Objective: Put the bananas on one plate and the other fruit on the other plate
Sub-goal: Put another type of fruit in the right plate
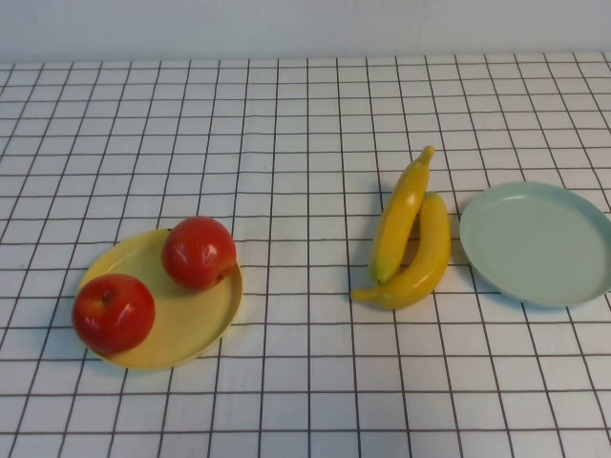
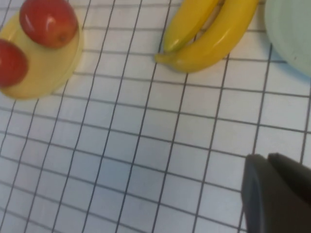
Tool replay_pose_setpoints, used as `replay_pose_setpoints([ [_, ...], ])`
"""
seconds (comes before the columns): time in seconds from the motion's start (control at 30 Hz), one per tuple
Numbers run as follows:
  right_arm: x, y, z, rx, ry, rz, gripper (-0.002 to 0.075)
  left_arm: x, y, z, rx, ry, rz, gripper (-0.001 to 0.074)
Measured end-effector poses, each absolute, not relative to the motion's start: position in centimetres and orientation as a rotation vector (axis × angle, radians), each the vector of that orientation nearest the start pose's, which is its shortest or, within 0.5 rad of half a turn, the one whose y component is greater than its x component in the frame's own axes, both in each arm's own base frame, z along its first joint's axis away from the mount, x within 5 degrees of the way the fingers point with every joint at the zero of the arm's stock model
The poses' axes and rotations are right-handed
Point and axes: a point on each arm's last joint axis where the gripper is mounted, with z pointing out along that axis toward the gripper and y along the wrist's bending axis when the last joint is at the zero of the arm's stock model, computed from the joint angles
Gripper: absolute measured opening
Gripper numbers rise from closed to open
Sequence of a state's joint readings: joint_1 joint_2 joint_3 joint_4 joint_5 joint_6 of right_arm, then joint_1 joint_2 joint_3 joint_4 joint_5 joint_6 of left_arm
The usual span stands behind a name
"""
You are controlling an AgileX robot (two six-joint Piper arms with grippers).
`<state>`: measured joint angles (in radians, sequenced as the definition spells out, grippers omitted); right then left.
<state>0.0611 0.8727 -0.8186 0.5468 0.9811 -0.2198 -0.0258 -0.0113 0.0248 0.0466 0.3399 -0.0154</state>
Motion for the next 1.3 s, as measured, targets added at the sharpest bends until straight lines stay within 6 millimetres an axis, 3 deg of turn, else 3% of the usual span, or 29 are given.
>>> replay_pose_setpoints([
  [0.1,17.6,6.0,33.7,-0.250,2.531,0.647,-0.0016,5.3,0.0,17.5,0.039,1.836,0.016,-0.0002],
  [0.23,20.7,9.5,33.6,-0.429,2.635,0.605,-0.0016,5.3,0.0,17.5,0.039,1.836,0.016,-0.0002],
  [0.43,24.9,14.6,30.8,-0.580,2.875,0.202,-0.0016,5.3,0.0,17.5,0.039,1.836,0.016,-0.0002],
  [0.6,28.8,17.5,28.6,-0.608,2.923,0.124,0.0011,5.3,0.0,17.5,0.039,1.836,0.016,-0.0002],
  [0.7,30.8,18.7,27.9,-0.593,2.926,0.124,0.0115,5.3,0.0,17.5,0.039,1.836,0.016,-0.0002],
  [0.83,32.7,19.7,27.1,-0.496,2.941,0.119,0.0359,5.3,0.0,17.5,0.039,1.836,0.016,-0.0002],
  [0.93,33.8,20.1,26.3,-0.421,2.955,0.082,0.0481,5.3,0.0,17.5,0.039,1.836,0.016,-0.0002],
  [1.03,34.9,20.6,24.9,-0.379,2.980,0.058,0.0524,5.3,0.0,17.5,0.039,1.836,0.016,-0.0002],
  [1.3,36.4,21.2,22.3,-0.231,3.035,0.026,0.0518,5.3,0.0,17.5,0.039,1.836,0.016,-0.0002],
])
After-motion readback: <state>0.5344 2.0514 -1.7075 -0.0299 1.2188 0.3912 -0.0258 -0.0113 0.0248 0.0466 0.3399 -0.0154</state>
